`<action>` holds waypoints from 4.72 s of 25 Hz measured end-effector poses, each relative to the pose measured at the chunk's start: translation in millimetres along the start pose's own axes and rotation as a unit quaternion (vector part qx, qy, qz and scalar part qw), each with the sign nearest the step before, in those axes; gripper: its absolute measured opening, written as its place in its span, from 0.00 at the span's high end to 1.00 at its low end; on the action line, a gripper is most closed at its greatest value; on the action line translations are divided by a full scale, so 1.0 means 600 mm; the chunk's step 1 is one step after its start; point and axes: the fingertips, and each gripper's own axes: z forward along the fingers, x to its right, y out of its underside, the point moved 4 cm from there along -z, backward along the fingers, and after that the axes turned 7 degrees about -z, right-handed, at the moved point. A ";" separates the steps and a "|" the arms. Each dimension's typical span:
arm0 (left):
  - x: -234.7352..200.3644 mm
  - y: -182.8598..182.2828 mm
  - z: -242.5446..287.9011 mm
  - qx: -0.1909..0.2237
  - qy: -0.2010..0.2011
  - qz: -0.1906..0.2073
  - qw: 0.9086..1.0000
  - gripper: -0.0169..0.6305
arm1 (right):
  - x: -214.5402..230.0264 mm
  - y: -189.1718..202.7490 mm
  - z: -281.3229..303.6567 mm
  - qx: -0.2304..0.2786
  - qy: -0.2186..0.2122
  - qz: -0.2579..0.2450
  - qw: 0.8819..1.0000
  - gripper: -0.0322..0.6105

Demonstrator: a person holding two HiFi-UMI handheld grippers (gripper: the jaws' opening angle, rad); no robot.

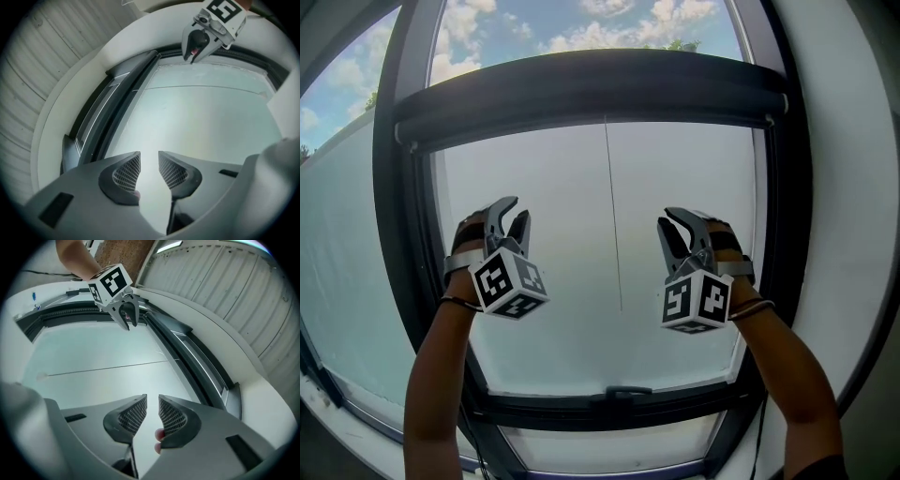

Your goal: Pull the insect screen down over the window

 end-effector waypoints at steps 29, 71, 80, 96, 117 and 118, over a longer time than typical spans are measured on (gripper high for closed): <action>-0.140 -0.083 0.150 -0.052 -0.048 0.119 0.990 0.58 | 0.206 -0.002 0.189 -0.110 -0.019 -0.199 0.974 0.64; -0.128 -0.070 0.152 -0.111 0.088 0.160 0.977 0.58 | 0.180 -0.013 0.216 -0.175 -0.141 -0.214 0.950 0.64; -0.095 -0.063 0.120 -0.114 0.124 0.145 0.975 0.58 | 0.144 -0.014 0.188 -0.173 -0.167 -0.199 0.950 0.64; -0.012 -0.018 0.068 -0.138 0.182 0.145 0.963 0.58 | 0.056 -0.005 0.128 -0.169 -0.225 -0.188 0.941 0.64; 0.092 0.028 -0.001 -0.158 0.281 0.145 0.936 0.58 | -0.052 0.012 0.052 -0.146 -0.288 -0.187 0.928 0.64; 0.096 0.029 -0.004 -0.160 0.287 0.145 0.933 0.58 | -0.056 0.013 0.049 -0.146 -0.294 -0.186 0.926 0.64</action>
